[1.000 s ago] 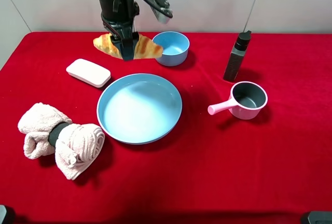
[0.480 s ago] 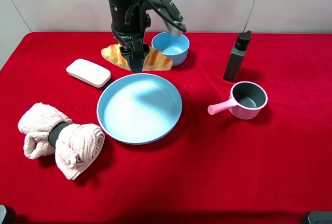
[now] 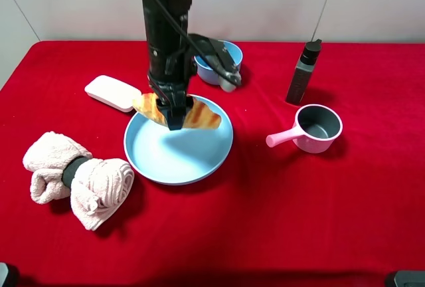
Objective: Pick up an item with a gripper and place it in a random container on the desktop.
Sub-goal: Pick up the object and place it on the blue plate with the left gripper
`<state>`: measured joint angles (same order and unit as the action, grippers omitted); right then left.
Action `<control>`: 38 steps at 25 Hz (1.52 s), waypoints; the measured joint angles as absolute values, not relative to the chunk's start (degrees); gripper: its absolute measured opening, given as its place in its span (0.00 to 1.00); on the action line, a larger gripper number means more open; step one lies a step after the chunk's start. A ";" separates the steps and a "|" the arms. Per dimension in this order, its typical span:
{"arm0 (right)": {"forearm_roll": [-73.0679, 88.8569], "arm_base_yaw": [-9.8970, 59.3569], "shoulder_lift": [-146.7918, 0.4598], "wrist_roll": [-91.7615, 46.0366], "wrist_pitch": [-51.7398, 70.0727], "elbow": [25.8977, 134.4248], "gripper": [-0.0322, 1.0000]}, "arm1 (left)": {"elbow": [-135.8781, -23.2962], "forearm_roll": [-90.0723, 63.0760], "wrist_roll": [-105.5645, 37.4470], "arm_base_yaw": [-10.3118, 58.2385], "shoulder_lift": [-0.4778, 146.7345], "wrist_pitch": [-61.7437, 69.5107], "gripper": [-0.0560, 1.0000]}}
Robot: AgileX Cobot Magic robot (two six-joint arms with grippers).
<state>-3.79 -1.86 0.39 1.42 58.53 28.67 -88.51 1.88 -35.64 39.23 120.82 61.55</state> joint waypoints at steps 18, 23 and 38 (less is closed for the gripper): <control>-3.79 -1.86 0.39 1.42 58.53 28.67 0.70 | -77.09 1.58 -35.58 39.30 120.80 44.21 0.68; -3.79 -1.86 0.39 1.42 58.53 28.67 0.70 | -77.09 0.00 -35.58 39.30 120.80 44.00 0.68; -3.79 -1.86 0.39 1.42 58.53 28.67 0.70 | -77.09 -0.44 -35.69 39.30 120.80 44.06 0.80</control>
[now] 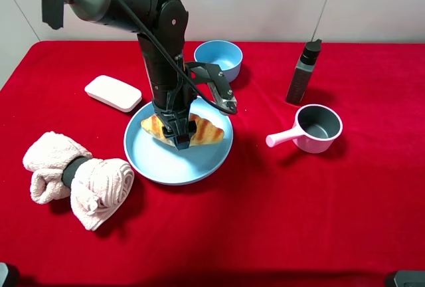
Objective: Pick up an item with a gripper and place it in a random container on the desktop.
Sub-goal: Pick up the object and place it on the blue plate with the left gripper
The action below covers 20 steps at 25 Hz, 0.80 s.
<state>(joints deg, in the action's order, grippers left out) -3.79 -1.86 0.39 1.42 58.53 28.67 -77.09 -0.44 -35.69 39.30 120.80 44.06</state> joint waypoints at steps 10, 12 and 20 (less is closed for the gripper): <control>-3.79 -1.86 0.39 1.42 58.53 28.67 0.70 | -77.09 -0.44 -35.69 39.30 120.80 45.30 0.99; -3.79 -1.86 0.39 1.42 58.53 28.67 0.70 | -77.50 -0.44 -35.69 39.30 120.80 47.27 0.99; -3.79 -1.86 0.39 1.42 58.53 28.67 0.70 | -84.04 -0.44 -35.63 39.30 120.80 57.47 0.99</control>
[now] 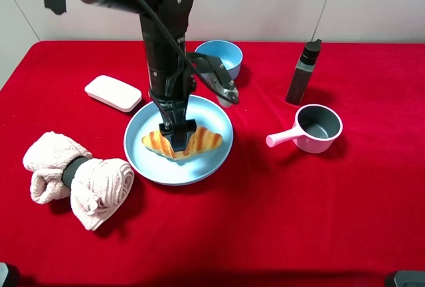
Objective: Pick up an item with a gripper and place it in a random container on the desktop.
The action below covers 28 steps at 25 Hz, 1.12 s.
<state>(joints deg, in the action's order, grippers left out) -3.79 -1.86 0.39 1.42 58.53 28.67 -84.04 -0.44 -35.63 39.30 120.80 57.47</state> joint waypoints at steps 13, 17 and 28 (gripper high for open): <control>-3.79 -1.86 0.39 1.42 58.53 28.67 0.70 | -89.70 4.47 -30.30 39.30 117.86 66.87 0.99; -3.79 -1.86 0.39 1.42 58.53 28.67 0.70 | -89.70 6.92 -28.61 39.30 114.38 66.87 0.99; -3.79 -1.86 0.39 1.42 58.53 28.67 0.70 | -88.78 7.79 -25.56 38.26 102.54 66.87 0.99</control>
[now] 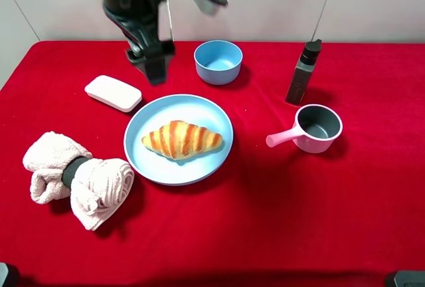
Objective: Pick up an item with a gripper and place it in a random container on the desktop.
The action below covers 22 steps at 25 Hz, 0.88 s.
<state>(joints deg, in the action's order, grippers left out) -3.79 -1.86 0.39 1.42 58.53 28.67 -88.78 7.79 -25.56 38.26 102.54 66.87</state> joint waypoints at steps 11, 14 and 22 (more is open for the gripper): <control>-3.79 -1.86 0.39 1.42 58.53 28.67 0.70 | -77.97 8.23 -25.02 36.30 85.27 66.97 0.99; -3.79 -1.86 0.39 1.42 58.53 28.67 0.70 | -74.91 8.30 -24.05 36.30 79.70 67.02 0.99; -3.79 -1.86 0.39 1.42 58.53 28.67 0.70 | -67.37 8.30 -20.46 36.30 63.29 67.13 0.99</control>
<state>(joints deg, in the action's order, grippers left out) -3.79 -1.86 0.39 1.42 58.53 28.67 -67.37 8.30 -20.46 36.30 63.29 67.13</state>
